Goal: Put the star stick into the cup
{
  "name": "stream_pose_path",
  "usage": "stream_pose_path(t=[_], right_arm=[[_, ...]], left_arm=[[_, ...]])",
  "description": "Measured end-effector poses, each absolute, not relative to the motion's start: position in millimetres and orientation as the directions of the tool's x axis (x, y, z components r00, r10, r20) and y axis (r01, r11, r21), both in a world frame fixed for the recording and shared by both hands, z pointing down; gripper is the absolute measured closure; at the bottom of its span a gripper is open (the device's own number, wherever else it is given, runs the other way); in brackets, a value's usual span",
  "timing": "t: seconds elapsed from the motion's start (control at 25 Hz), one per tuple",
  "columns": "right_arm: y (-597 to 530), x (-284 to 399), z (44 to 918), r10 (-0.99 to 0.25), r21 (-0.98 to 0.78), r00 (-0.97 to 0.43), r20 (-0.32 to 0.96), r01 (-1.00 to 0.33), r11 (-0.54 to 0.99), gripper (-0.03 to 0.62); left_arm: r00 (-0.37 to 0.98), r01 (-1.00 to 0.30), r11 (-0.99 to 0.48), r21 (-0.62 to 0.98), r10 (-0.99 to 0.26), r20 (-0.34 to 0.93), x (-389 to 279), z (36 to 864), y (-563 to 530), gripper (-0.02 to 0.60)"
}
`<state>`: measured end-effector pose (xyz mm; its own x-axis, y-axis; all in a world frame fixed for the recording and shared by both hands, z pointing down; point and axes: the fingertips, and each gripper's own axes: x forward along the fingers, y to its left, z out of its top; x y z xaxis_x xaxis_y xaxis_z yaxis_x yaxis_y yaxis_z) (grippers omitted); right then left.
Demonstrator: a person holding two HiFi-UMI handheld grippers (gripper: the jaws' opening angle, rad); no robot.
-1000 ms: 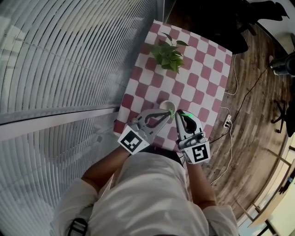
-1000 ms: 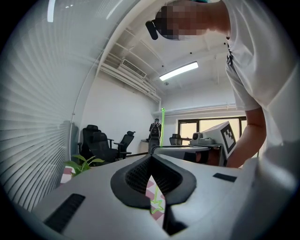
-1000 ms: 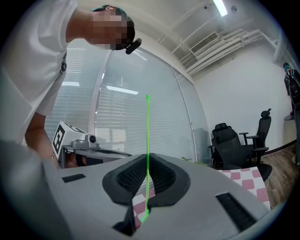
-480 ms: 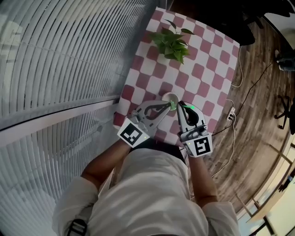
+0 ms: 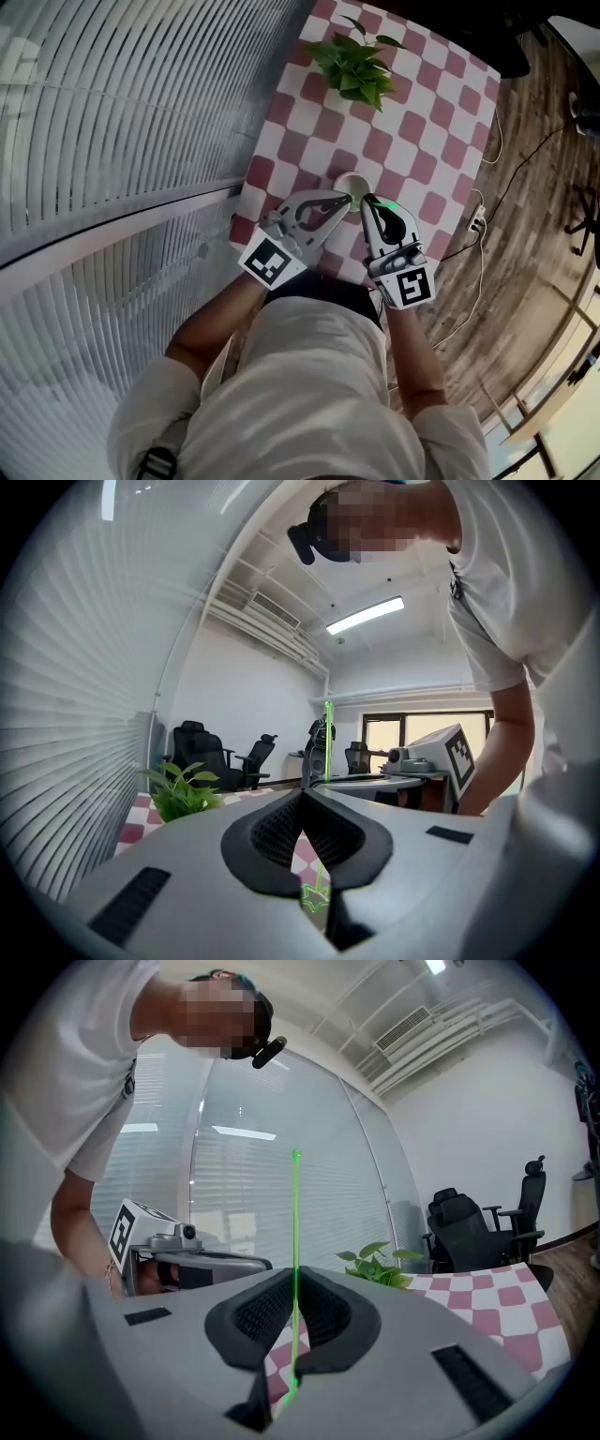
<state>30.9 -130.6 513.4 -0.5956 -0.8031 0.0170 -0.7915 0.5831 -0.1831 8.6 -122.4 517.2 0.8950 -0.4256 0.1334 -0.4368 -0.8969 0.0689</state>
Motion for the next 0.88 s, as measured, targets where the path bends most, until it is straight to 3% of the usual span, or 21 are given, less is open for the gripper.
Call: stream_pose_path(t=[0.88], right_arm=[[-141.0,25.6,568.3,-0.768,-0.193,-0.639,0.040,-0.759,0.622,0.554]], left_arm=[[0.886,-0.449,-0.889,0.090,-0.430,0.172,8.6,561.8,-131.2,0.549]])
